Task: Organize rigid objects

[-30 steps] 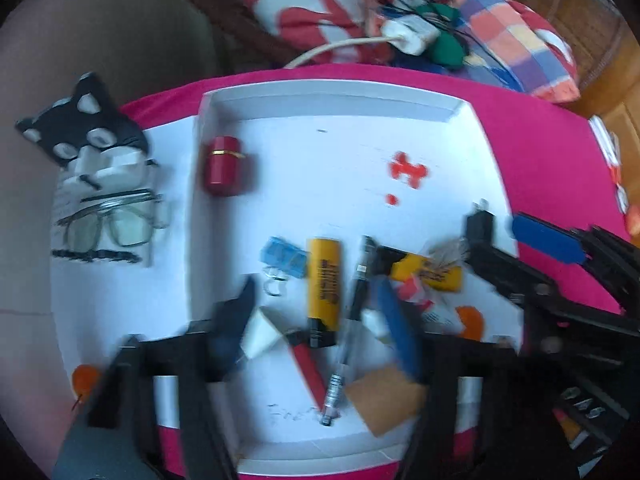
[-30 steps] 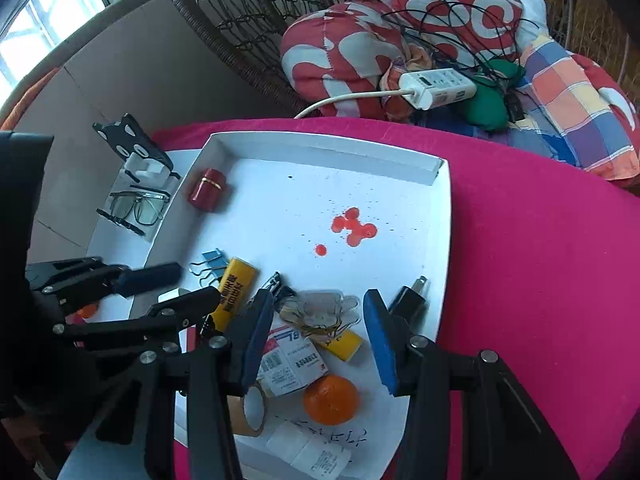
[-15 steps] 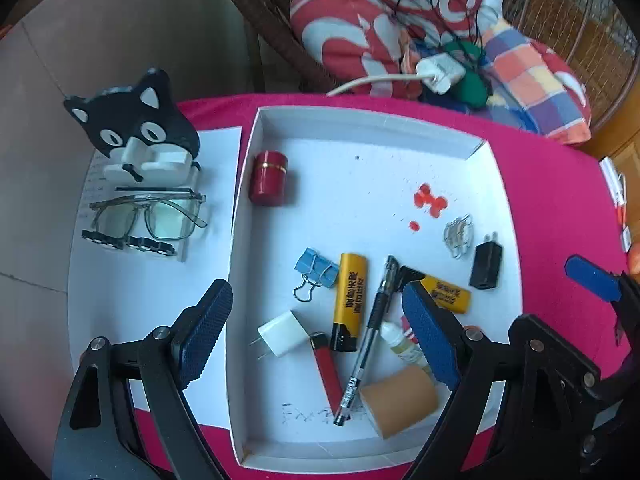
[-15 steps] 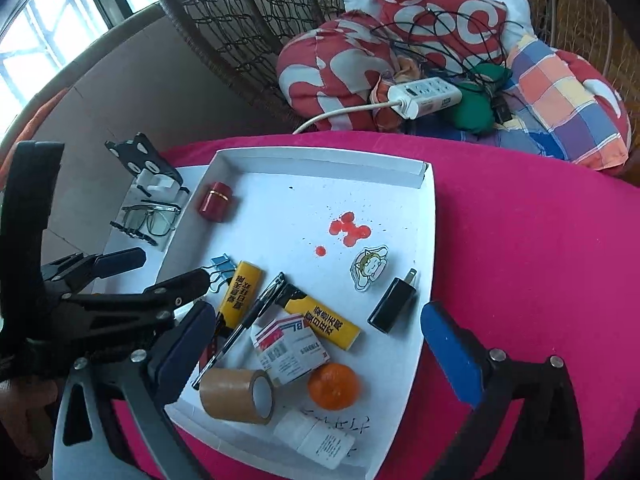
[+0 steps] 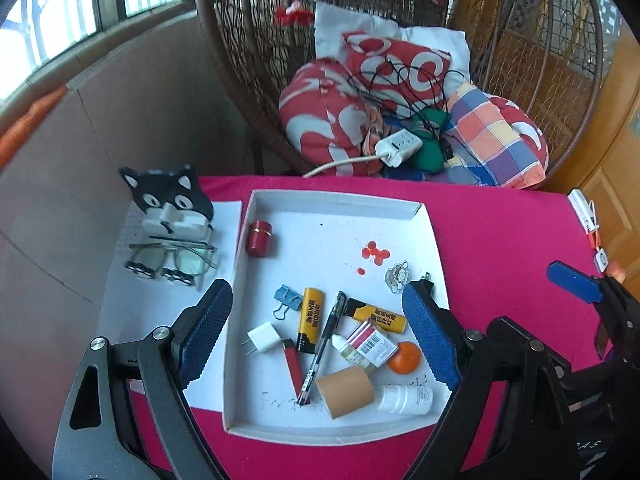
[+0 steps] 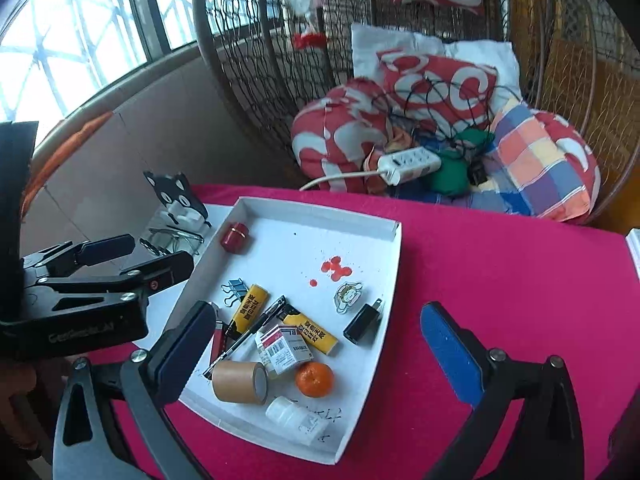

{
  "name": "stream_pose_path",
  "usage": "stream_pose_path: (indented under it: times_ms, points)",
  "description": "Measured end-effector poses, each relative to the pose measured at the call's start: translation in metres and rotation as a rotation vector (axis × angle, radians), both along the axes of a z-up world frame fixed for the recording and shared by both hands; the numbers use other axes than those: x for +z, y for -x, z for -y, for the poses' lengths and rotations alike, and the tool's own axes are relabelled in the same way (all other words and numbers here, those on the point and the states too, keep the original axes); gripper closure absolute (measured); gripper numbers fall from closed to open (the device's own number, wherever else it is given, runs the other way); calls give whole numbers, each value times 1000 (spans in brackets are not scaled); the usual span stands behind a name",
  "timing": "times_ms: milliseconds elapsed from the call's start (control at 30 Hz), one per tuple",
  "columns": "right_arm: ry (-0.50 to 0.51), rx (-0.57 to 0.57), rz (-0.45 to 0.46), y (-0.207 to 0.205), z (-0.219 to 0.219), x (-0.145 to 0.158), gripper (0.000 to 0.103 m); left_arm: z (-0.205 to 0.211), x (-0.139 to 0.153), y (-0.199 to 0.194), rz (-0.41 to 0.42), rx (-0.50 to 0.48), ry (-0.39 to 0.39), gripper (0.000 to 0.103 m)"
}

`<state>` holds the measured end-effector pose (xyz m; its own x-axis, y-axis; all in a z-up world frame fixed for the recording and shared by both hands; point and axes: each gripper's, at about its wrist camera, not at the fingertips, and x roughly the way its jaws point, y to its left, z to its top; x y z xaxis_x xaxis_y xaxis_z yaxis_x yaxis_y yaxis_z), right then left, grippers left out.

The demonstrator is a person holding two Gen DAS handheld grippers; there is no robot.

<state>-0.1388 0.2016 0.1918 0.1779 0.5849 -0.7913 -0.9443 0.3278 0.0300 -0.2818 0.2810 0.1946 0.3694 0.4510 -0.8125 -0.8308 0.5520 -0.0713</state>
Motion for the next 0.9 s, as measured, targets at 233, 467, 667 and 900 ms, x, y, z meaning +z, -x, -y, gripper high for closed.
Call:
stream_pose_path:
  times_ms: [233, 467, 667, 900]
  points:
    - [-70, 36, 88, -5, 40, 35, 0, 37, 33, 0, -69, 49, -127, 15]
    - [-224, 44, 336, 5, 86, 89, 0, 82, 92, 9, -36, 128, -291, 15]
    - [-338, -42, 468, 6, 123, 128, 0, 108, 120, 21, -1, 261, -316, 15]
    - [-452, -87, 464, -4, 169, 165, 0, 139, 146, 37, 151, 307, -270, 15]
